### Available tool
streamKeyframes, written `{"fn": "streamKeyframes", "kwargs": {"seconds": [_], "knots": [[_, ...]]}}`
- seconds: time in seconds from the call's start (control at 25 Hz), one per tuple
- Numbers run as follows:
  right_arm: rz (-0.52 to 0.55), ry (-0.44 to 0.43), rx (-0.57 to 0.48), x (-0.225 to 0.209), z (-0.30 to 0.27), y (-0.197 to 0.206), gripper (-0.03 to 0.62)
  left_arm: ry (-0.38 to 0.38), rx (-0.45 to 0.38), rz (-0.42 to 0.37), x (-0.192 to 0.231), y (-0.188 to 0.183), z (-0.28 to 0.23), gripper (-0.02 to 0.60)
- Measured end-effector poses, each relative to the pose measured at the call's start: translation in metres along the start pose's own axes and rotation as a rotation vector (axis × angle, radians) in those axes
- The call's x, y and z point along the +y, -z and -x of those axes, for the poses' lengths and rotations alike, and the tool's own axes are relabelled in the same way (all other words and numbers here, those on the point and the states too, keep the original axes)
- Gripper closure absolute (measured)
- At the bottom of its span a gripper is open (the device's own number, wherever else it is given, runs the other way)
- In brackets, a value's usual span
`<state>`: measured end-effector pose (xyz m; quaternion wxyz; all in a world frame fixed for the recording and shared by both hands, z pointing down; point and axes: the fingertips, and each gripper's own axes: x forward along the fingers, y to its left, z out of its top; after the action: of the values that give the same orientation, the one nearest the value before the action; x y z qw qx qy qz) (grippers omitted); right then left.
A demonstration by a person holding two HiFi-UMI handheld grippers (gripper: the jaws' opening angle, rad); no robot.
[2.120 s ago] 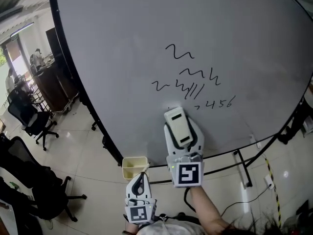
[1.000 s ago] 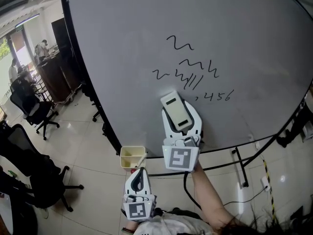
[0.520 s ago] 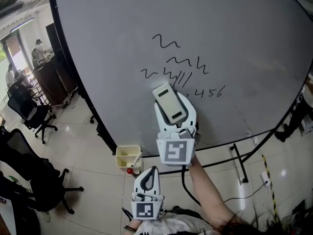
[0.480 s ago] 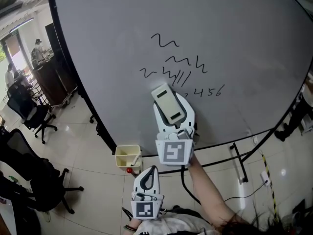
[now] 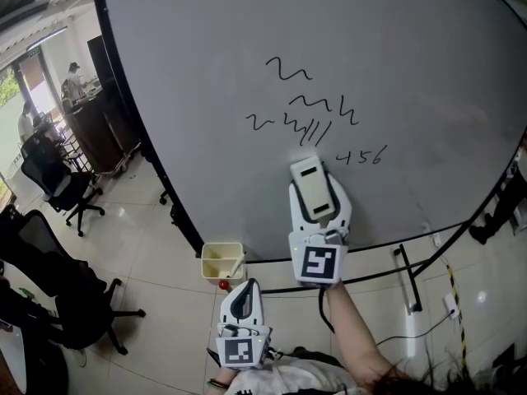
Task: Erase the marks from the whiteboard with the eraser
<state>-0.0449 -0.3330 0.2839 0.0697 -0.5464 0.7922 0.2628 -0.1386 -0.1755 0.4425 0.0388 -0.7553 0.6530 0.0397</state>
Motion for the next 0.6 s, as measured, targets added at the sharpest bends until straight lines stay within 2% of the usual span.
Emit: {"fn": "streamKeyframes", "kwargs": {"seconds": [0.04,0.08,0.12,0.16,0.28,0.32,0.36,0.4,0.44,0.52,0.56,0.6], "knots": [[0.060,-0.072,0.020,0.029,0.000,0.005,0.316,-0.002,-0.006,0.003,0.000,-0.001,-0.001,0.578],[0.094,-0.108,0.017,0.045,0.000,0.008,0.316,-0.001,-0.012,0.001,-0.001,-0.002,-0.002,0.578],[0.084,-0.097,-0.001,0.040,0.002,0.010,0.316,0.004,-0.014,-0.004,-0.003,-0.002,-0.002,0.578],[0.022,-0.045,-0.010,0.016,0.005,0.013,0.316,0.009,-0.013,-0.011,-0.005,-0.002,0.000,0.578],[-0.230,0.183,0.016,-0.104,0.018,0.018,0.316,0.018,0.010,-0.024,-0.007,0.001,0.003,0.578],[-0.286,0.231,-0.005,-0.130,0.019,0.018,0.316,0.015,0.017,-0.023,-0.006,0.004,0.002,0.578],[-0.316,0.246,-0.035,-0.136,0.018,0.017,0.316,0.011,0.023,-0.019,-0.005,0.006,0.002,0.578],[-0.306,0.224,-0.059,-0.121,0.016,0.015,0.316,0.006,0.025,-0.015,-0.005,0.008,0.001,0.578],[-0.250,0.166,-0.071,-0.091,0.012,0.012,0.316,0.002,0.024,-0.012,-0.004,0.009,0.000,0.578],[-0.075,0.015,-0.036,-0.019,0.008,0.011,0.316,-0.002,0.012,-0.009,-0.005,0.005,-0.004,0.578],[-0.045,-0.023,-0.007,-0.001,0.008,0.014,0.316,0.001,0.005,-0.008,-0.007,0.003,-0.005,0.578],[-0.080,-0.015,0.010,-0.006,0.010,0.018,0.316,0.005,-0.001,-0.008,-0.009,0.001,-0.006,0.578]]}}
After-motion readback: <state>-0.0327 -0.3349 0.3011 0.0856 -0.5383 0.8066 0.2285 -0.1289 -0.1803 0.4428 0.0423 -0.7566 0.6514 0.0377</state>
